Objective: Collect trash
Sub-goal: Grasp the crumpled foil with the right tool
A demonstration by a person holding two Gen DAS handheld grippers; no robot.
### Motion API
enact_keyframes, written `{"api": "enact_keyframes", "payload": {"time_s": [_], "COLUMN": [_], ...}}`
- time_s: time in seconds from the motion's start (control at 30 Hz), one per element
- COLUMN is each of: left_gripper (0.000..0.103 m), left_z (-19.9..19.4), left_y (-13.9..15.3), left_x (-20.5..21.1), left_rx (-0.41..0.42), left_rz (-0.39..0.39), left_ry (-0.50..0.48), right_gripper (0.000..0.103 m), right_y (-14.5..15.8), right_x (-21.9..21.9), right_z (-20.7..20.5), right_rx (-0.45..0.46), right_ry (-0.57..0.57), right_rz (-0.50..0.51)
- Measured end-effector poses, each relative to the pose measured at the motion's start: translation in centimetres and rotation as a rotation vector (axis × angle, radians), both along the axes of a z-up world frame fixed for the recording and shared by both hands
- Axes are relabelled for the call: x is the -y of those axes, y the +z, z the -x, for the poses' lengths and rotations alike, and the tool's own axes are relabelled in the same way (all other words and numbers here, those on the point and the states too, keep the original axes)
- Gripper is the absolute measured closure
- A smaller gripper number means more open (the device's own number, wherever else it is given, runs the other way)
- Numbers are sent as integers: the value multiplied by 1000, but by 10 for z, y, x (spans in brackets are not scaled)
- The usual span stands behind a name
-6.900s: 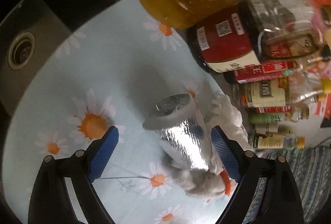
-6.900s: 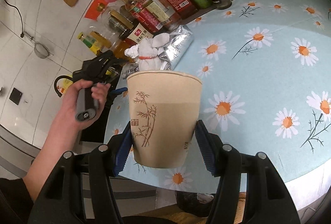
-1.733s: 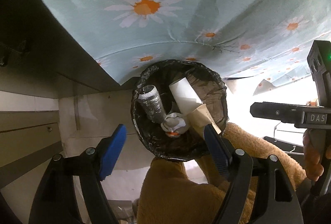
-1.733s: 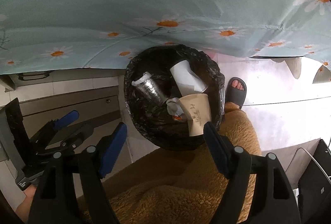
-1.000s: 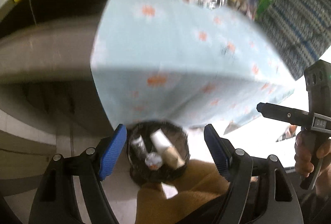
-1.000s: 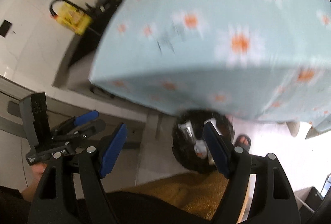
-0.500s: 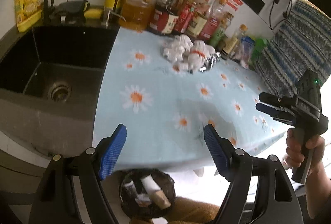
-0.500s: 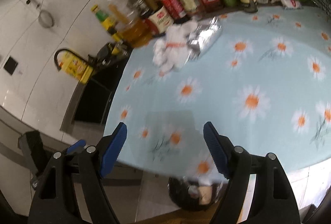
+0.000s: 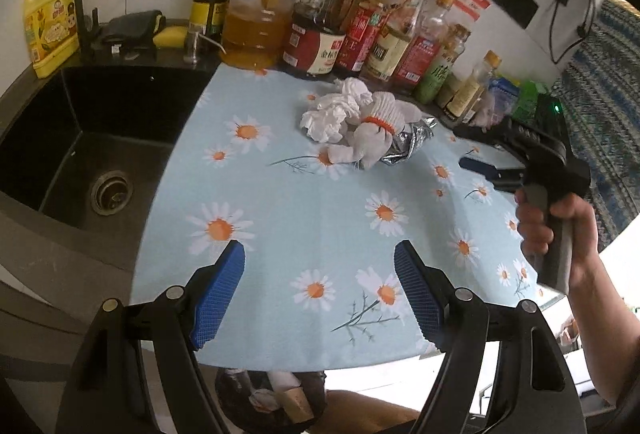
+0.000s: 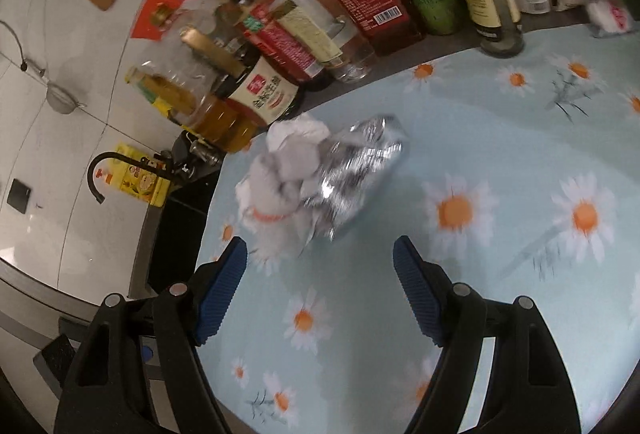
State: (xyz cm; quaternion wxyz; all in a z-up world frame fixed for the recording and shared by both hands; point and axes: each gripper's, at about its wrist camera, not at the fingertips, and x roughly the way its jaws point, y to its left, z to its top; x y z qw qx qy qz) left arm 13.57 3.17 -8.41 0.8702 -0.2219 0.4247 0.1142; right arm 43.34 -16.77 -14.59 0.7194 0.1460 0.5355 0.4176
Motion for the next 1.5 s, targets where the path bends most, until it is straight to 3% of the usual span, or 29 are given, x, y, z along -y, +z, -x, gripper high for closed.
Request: {"api": "enact_keyframes", "payload": {"time_s": [0.43,0.87,1.0,1.2,1.5], "left_gripper": [28,28,28,28,28], "left_z": [-32,-48,-51,-61,-90], "left_y": [-11,-16,-18,-17,-15], "left_x": [11,17,20,24,23], "left_rx": [-58,-67,-68,-79,-86], "left_rz": [46,54,57,40,7], "left_ry": [107,130,134,115,67], "right_gripper": [34,34,45,56,57], "right_y": [-36,-61,-69,-63,-40], "right_x": [-28,-29,-33,-37,-11], "right_z": [-65,-94,-98,-96,-98], "right_rx": [-143,-298,-347,-316,-237], "right_ry": [76,-12,-19,-12,-33], "right_rz": [-56,-108,-125,-127,-135]}}
